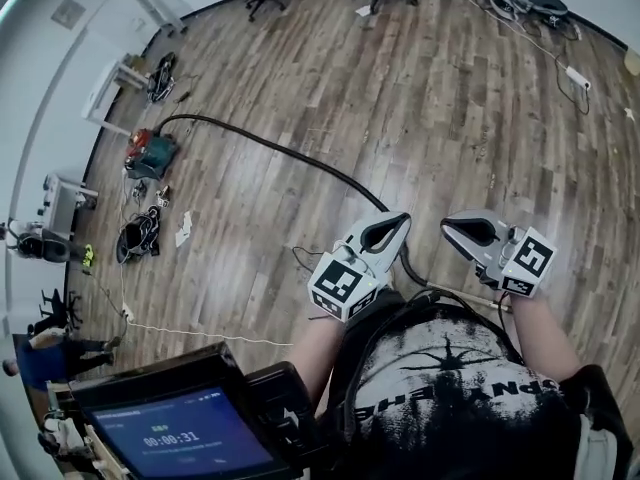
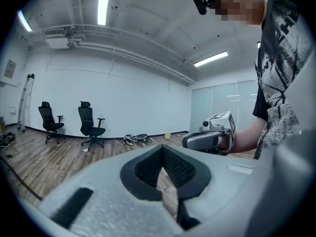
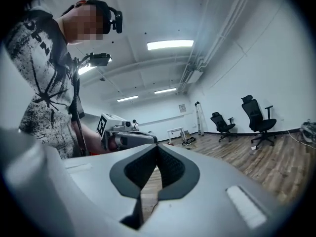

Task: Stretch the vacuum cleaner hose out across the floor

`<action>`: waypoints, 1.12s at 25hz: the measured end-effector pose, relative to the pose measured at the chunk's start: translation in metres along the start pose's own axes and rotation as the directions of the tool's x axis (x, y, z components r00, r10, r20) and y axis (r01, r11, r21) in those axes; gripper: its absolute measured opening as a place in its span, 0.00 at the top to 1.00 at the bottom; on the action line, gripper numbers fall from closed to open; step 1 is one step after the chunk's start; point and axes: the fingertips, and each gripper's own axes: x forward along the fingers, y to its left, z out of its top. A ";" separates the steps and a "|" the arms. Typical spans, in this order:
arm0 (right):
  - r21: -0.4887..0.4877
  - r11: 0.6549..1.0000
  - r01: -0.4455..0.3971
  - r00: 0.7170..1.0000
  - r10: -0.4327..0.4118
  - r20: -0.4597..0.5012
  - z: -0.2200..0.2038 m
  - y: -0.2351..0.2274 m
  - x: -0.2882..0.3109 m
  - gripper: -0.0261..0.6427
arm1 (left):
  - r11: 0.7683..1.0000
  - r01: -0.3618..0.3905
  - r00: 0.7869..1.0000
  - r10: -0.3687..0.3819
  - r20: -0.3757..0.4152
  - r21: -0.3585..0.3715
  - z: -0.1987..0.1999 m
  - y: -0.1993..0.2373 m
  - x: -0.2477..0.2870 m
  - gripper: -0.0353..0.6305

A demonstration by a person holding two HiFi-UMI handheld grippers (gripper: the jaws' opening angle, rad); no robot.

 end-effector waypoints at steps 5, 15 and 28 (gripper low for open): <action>-0.020 1.000 0.014 1.000 -0.014 0.000 -0.006 0.010 -0.012 0.95 | 1.000 0.024 1.000 -0.024 -0.014 -0.002 0.002 -0.020 0.000 0.95; -0.086 0.987 0.136 0.990 -0.138 -0.015 -0.016 0.002 -0.038 0.95 | 0.994 0.096 0.995 -0.096 -0.006 0.055 0.012 -0.043 0.015 0.95; -0.150 0.981 0.120 0.988 -0.132 -0.074 -0.014 0.013 -0.026 0.95 | 0.997 0.068 0.998 -0.068 0.008 0.022 -0.001 -0.038 0.001 0.95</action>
